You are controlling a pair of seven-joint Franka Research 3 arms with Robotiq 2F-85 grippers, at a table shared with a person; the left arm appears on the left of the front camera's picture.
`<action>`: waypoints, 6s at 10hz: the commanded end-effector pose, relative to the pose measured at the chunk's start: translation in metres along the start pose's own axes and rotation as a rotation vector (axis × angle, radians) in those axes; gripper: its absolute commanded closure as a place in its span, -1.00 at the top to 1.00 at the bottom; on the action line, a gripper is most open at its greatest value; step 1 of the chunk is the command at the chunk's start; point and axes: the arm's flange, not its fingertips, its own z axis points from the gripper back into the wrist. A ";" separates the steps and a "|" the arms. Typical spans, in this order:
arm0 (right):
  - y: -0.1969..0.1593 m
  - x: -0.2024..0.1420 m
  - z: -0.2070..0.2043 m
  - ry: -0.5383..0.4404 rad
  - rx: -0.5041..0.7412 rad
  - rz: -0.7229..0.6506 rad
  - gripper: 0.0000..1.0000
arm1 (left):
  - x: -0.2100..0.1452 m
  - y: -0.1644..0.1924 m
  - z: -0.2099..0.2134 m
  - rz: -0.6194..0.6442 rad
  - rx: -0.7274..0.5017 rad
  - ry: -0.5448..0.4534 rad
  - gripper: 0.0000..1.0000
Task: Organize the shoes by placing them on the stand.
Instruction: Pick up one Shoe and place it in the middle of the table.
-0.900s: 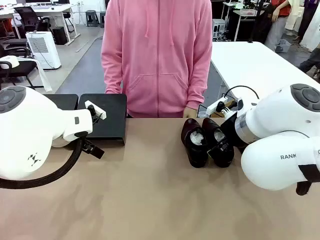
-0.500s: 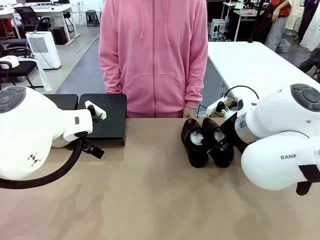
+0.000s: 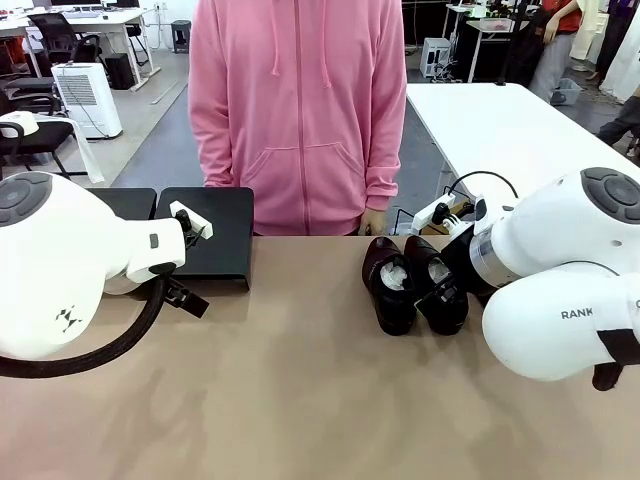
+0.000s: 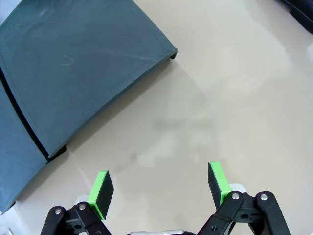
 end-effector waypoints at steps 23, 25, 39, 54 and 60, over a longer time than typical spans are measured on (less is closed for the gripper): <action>-0.152 -0.077 0.188 -0.218 0.223 -0.355 1.00 | 0.003 0.109 0.172 0.184 -0.219 -0.188 1.00; -0.152 -0.077 0.188 -0.218 0.223 -0.355 1.00 | 0.003 0.109 0.172 0.184 -0.219 -0.188 1.00; -0.152 -0.077 0.188 -0.218 0.223 -0.355 1.00 | 0.003 0.109 0.172 0.184 -0.219 -0.188 1.00; -0.192 0.003 0.100 0.241 -0.176 -0.325 1.00 | 0.003 0.109 0.172 0.184 -0.219 -0.188 1.00; -0.192 -0.003 0.112 0.221 -0.138 -0.372 1.00 | 0.003 0.109 0.172 0.184 -0.219 -0.188 1.00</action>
